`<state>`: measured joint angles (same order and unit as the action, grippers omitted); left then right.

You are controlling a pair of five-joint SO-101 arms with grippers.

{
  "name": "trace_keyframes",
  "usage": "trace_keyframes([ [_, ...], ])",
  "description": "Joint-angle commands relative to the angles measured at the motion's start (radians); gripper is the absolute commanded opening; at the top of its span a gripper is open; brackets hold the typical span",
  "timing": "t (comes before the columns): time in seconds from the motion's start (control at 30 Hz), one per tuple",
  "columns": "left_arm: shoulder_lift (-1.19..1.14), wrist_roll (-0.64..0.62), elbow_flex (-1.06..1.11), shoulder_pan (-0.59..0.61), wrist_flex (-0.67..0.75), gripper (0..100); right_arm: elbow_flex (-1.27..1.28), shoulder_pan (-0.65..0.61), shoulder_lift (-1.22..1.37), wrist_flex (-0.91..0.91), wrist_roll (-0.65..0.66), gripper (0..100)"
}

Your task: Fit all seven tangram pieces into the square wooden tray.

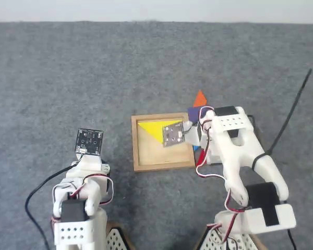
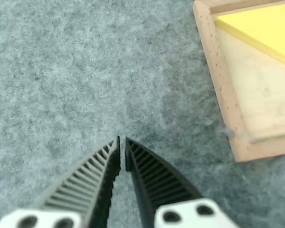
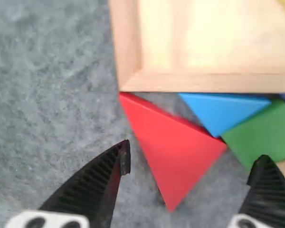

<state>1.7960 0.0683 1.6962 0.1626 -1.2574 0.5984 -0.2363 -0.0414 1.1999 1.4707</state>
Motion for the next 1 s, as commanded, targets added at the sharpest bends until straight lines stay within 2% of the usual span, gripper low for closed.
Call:
trace_keyframes([
  [0.0, 0.020, 0.002, -0.012, 0.000, -0.003, 2, 0.037, 0.007, 0.028, -0.088, 0.071, 38.5],
  [0.23, 0.020, 0.002, -0.012, 0.000, -0.003, 2, 0.069, 0.013, 0.067, -0.127, 0.124, 38.3],
  [0.4, 0.020, 0.002, -0.012, 0.000, -0.003, 2, 0.081, 0.070, 0.061, -0.116, 0.133, 38.3],
  [0.67, 0.020, 0.002, -0.012, 0.000, -0.003, 2, 0.117, 0.074, 0.059, -0.056, 0.161, 38.3],
  [0.97, 0.020, 0.002, -0.012, 0.000, -0.003, 2, 0.161, -0.024, 0.056, -0.058, 0.103, 38.1],
])
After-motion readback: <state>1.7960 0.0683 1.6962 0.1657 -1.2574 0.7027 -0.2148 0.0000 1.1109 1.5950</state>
